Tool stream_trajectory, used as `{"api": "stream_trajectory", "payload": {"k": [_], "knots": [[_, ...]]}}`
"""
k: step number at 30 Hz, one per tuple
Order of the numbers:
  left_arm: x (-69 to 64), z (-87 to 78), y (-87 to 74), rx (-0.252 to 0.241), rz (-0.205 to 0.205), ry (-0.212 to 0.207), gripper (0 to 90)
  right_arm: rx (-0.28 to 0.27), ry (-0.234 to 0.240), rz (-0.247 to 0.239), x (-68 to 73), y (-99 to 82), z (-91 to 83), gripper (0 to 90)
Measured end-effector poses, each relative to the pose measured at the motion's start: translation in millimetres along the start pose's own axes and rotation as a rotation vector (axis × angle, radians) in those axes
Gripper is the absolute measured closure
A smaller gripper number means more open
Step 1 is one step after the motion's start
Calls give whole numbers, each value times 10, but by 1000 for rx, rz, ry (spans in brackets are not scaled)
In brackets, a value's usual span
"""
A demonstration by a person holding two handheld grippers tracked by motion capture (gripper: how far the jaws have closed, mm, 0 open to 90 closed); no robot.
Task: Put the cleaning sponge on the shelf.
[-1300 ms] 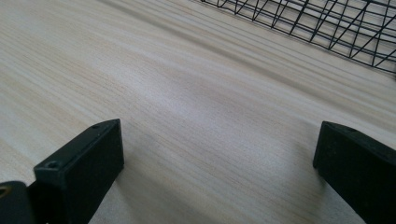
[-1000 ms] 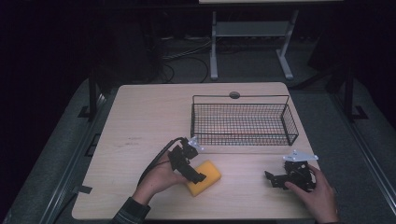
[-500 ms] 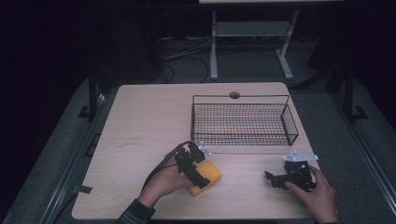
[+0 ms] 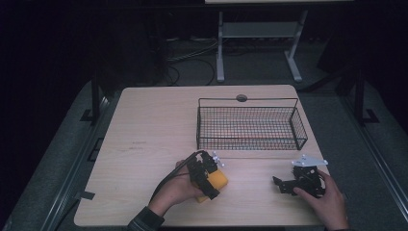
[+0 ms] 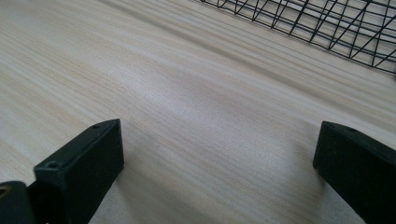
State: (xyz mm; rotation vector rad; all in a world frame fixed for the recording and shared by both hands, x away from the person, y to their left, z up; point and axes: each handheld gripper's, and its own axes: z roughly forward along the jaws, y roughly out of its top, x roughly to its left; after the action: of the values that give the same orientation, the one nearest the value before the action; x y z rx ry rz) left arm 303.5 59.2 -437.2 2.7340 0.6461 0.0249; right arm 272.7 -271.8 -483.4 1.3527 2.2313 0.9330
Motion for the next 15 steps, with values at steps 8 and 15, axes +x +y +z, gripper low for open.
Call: {"api": "stream_trajectory", "payload": {"k": [8,15], "knots": [[7,59,-4,25,-1,13,40,0,0,0,0,0,0,12],[12,70,-14,34,-3,21,79,0,0,0,0,0,0,12]]}}
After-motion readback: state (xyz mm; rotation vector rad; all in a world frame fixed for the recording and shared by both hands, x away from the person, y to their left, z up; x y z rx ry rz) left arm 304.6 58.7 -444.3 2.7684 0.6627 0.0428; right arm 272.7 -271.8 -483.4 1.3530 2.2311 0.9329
